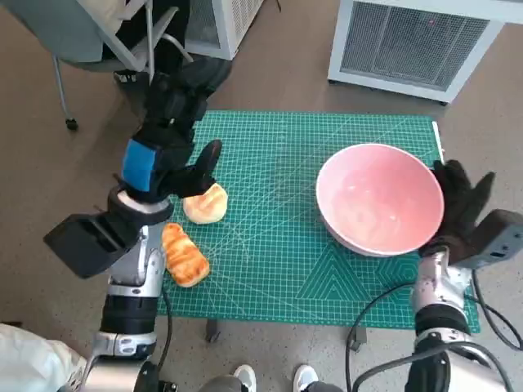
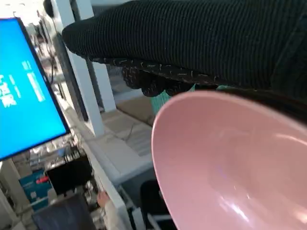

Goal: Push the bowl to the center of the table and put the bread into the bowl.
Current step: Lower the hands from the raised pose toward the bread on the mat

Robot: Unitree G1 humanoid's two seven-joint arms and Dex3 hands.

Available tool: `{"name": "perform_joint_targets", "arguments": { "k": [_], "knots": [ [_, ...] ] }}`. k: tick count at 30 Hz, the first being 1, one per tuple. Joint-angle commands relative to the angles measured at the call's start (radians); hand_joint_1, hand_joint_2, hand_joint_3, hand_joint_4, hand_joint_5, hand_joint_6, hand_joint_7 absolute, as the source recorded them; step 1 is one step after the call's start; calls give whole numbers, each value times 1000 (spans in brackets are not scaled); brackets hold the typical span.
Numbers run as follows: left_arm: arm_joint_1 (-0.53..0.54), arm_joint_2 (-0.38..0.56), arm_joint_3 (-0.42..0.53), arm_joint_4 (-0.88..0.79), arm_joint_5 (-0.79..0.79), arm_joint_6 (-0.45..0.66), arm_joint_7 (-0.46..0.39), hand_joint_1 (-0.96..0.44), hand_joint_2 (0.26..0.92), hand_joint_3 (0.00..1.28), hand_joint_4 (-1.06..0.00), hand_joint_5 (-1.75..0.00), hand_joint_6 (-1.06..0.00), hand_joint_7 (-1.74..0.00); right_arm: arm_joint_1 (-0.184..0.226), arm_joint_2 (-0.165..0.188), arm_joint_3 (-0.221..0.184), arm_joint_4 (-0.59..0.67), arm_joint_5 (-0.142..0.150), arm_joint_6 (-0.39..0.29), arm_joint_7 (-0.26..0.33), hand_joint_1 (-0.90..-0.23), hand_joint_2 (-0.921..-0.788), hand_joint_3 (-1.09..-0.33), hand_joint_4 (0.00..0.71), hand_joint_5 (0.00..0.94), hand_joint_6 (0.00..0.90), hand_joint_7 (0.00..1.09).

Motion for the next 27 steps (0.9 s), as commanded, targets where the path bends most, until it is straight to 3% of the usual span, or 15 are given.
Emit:
{"name": "perform_joint_targets", "arguments": {
  "k": [1,6,17,27],
  "knots": [
    [22,10,7,-30,5,5,10,-317,748,760,1,-544,1,-823,-9,25,7,19,-11,32,-3,-457,-921,-729,247,4,179,345],
    [36,13,12,-43,0,7,14,-315,749,759,1,-544,1,-822,-28,48,18,20,-19,39,-12,-461,-921,-734,232,1,120,382],
    [59,24,25,-76,-6,29,25,-320,754,753,1,-538,1,-815,-73,90,35,24,-26,71,-17,-487,-921,-733,219,1,107,402],
    [66,26,28,-90,-4,40,31,-321,761,743,1,-535,1,-808,-83,101,33,25,-32,81,-18,-490,-921,-731,221,2,100,411]
  ]
}}
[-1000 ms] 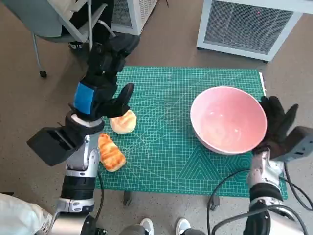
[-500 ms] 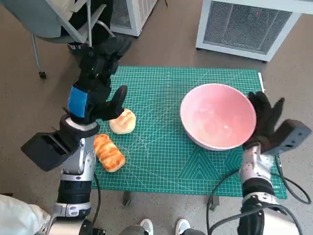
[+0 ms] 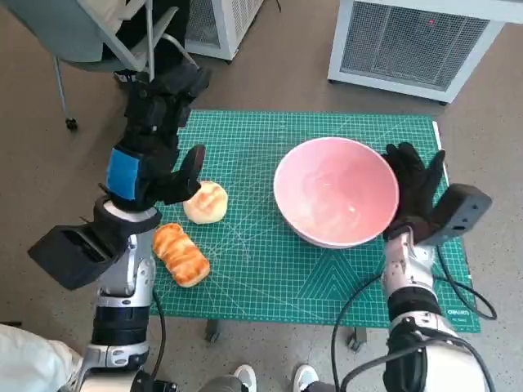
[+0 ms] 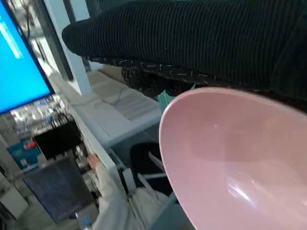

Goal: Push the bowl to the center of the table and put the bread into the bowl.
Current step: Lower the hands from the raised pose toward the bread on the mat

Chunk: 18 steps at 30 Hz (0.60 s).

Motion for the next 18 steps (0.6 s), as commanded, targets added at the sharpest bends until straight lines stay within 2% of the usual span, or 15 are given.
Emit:
{"name": "perform_joint_targets", "arguments": {
  "k": [1,5,11,18],
  "knots": [
    [18,11,9,-30,-1,10,10,-319,763,742,1,-536,1,-808,0,21,0,15,-7,32,-14,-488,-921,-731,222,2,99,412],
    [22,14,15,-34,-3,18,17,-308,770,740,1,-546,1,-813,-21,45,5,18,-15,57,-22,-484,-921,-733,213,1,93,415],
    [20,10,14,-32,-2,22,21,-303,775,741,1,-558,1,-817,-33,50,10,17,-28,69,-37,-494,-921,-739,216,4,89,420],
    [24,5,7,-36,8,19,28,-300,777,744,1,-558,1,-820,-48,48,14,15,-29,76,-46,-500,-921,-748,218,4,85,422]
  ]
}}
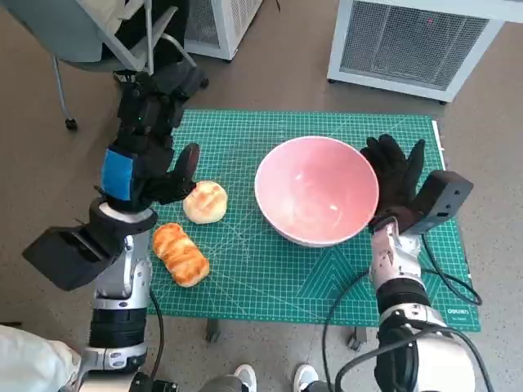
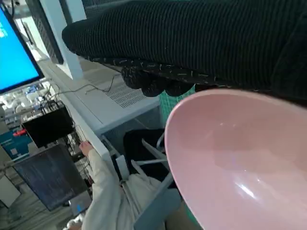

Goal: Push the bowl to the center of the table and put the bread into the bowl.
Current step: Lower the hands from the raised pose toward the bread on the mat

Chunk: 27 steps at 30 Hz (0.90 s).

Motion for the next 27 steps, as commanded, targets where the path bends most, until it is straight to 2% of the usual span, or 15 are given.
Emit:
{"name": "perform_joint_targets", "arguments": {
  "k": [1,9,13,17,21,23,27],
  "knots": [
    [14,-1,-4,-20,9,4,9,-300,777,744,1,-557,1,-820,-3,5,3,11,-11,25,-20,-500,-921,-750,218,4,84,422],
    [22,23,1,-33,6,4,-3,-315,773,741,1,-566,1,-827,-25,-32,7,-5,-13,-10,-28,-485,-921,-762,221,4,83,425],
    [24,47,8,-44,8,8,-12,-338,772,726,1,-580,1,-839,-43,-39,27,-24,-29,-69,-41,-491,-921,-755,216,2,90,435],
    [25,91,12,-51,24,3,-27,-343,771,712,1,-596,1,-851,-56,-57,67,-62,-67,-175,-23,-494,-921,-763,217,2,73,473],
    [20,154,14,-53,56,-9,-56,-336,762,702,1,-626,1,-860,-58,-69,99,-117,-77,-275,41,-499,-921,-776,222,3,33,524],
    [20,167,14,-56,62,-11,-61,-329,755,698,1,-643,1,-862,-56,-70,105,-127,-76,-295,53,-502,-921,-780,224,4,21,539],
    [-16,323,8,-11,102,-68,-189,-338,729,664,1,-700,1,-894,-28,-76,149,-278,-65,-419,166,-521,-921,-773,240,11,29,562]
  ]
}}
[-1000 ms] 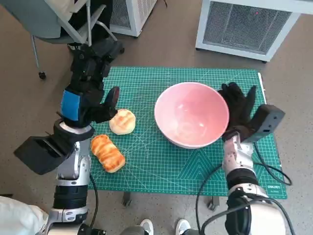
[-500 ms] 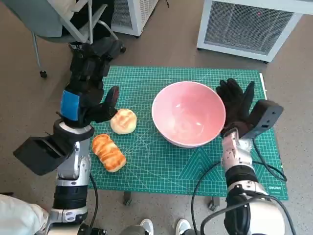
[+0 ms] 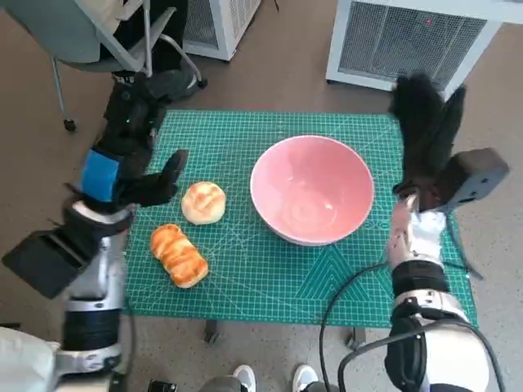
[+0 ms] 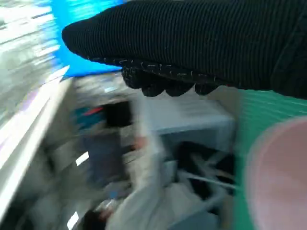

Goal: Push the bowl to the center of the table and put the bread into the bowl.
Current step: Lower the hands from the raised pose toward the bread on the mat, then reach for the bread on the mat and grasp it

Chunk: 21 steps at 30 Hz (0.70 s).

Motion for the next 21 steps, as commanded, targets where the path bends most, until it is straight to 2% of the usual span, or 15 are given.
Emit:
{"name": "perform_joint_targets", "arguments": {
  "k": [1,5,9,12,14,16,19,21],
  "knots": [
    [-38,162,-4,31,41,-61,-136,-334,723,653,1,-713,1,-903,49,-5,47,-151,17,-108,119,-527,-921,-768,245,13,33,570],
    [-53,257,-21,54,37,-79,-251,-267,688,574,-15,-724,1,-916,101,4,85,-324,61,-140,209,-573,-921,-729,268,22,46,594],
    [-61,310,-36,74,41,-102,-316,-236,681,502,-38,-695,1,-926,139,4,114,-433,89,-142,254,-588,-921,-710,286,28,55,606],
    [-61,377,-61,84,79,-130,-378,-225,703,334,-146,-536,-84,-820,174,-3,142,-532,101,-147,284,-601,-921,-703,294,31,59,610],
    [-53,432,-84,73,125,-150,-417,-213,739,180,-245,-352,-166,-674,202,-5,155,-602,100,-124,279,-606,-921,-700,300,33,60,611],
    [-46,478,-106,63,164,-167,-451,-167,746,96,-312,-207,-247,-506,227,-4,164,-662,98,-99,269,-607,-921,-698,303,33,61,612],
    [-45,520,-136,61,203,-183,-486,-81,734,32,-359,-71,-348,-283,252,-1,173,-723,96,-71,254,-608,-921,-695,305,32,62,612],
    [-45,549,-163,57,228,-182,-517,-42,728,17,-364,-37,-382,-201,263,2,177,-754,96,-57,248,-608,-921,-693,306,32,62,612]
  ]
}}
